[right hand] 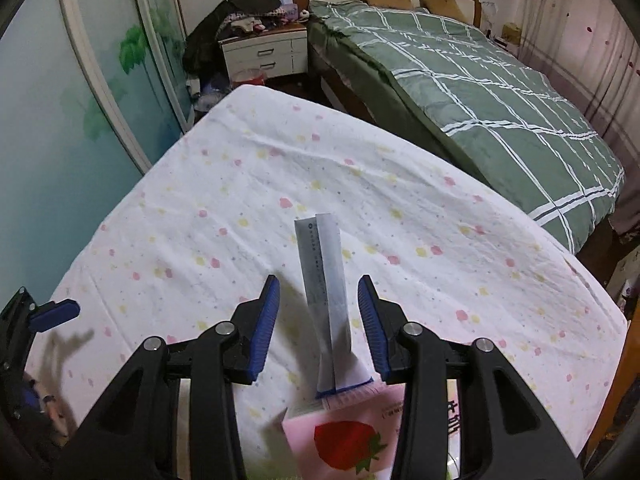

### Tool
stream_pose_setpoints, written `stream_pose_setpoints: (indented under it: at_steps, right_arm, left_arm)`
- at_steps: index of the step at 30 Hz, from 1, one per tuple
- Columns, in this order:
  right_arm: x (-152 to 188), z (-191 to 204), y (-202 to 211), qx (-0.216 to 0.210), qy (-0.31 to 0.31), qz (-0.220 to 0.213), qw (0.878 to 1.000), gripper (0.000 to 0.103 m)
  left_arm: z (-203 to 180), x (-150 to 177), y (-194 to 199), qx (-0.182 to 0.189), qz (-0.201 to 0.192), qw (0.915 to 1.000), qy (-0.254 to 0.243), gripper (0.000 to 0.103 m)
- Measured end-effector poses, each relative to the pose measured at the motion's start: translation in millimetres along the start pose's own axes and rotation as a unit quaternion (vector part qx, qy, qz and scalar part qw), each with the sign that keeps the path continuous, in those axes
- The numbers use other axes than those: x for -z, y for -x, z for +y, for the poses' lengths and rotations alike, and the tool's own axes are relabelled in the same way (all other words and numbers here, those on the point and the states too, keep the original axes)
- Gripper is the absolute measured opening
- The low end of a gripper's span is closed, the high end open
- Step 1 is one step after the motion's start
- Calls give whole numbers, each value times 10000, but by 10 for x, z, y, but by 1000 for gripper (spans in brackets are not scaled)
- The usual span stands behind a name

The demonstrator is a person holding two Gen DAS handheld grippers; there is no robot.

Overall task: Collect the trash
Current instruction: 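Lift the foil packet with the right tool and carry it to the bin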

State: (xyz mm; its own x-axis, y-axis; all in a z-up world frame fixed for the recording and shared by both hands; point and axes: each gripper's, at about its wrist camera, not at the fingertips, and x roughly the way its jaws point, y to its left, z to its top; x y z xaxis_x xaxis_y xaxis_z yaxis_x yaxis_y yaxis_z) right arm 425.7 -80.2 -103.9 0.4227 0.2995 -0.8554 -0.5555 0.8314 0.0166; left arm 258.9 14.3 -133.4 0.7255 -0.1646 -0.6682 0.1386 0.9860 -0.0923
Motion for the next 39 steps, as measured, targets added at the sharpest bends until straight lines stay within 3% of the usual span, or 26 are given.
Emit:
stream_pose_setpoints:
  at_steps: [2, 6, 16, 23, 30, 36, 39]
  right_arm:
    - [-14, -5, -39, 22, -34, 34, 10000, 19]
    - [-24, -4, -13, 12, -86, -48, 10000, 11]
    - [-190, 47, 420, -419, -326, -876, 9947, 10]
    - [-90, -71, 963, -508, -561, -1473, 9862, 10]
    - [485, -565, 1675, -25, -1005, -2019, 9742, 10]
    - [1399, -1207, 2267, 868, -1727, -2265, 9546, 10]
    - [1976, -1590, 2481, 1347, -2280, -2257, 9375, 10]
  left_arm:
    - [-1, -7, 6, 9, -8, 10000, 10, 98]
    - [-11, -6, 9, 31, -15, 10000, -1, 98]
    - [-38, 16, 49, 110, -25, 9999, -20, 98]
    - [-93, 26, 73, 169, -41, 9998, -108, 98]
    - [-147, 22, 81, 217, -70, 9995, -237, 98]
    - [-199, 40, 80, 253, -62, 9990, -358, 98]
    - [-232, 42, 77, 294, -53, 9986, -425, 98]
